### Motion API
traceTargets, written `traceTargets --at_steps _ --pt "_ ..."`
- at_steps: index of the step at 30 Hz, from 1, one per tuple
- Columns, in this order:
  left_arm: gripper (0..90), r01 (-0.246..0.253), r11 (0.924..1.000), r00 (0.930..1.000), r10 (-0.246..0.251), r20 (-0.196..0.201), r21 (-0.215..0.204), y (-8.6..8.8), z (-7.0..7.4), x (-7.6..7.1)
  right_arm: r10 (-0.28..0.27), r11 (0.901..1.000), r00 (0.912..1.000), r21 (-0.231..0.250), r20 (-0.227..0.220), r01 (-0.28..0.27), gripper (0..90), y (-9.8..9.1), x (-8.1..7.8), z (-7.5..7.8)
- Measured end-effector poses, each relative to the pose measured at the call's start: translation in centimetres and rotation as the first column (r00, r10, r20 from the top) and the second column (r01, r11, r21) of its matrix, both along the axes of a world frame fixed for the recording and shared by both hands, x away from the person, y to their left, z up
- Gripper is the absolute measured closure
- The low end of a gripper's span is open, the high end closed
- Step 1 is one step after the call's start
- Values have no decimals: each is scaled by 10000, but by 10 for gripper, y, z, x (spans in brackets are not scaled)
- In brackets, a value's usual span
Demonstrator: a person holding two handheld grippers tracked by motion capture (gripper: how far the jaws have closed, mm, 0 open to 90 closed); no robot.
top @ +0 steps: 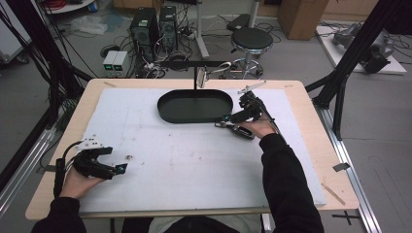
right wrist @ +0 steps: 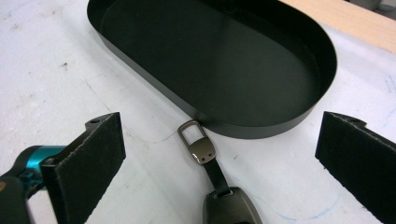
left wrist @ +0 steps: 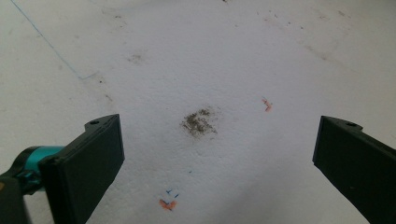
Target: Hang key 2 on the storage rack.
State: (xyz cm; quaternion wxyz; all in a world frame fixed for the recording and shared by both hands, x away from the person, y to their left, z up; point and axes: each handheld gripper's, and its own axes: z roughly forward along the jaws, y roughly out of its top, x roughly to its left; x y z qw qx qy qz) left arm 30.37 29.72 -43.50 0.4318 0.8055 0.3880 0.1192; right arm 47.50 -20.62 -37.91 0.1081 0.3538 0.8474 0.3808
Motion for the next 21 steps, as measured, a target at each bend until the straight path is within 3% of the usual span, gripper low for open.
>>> traceTargets --at_steps 21 --pt "24 12 10000 10000 -12 -15 4 0 0 0 311 9966 9959 -733 -846 -373 8 8 3 -30"
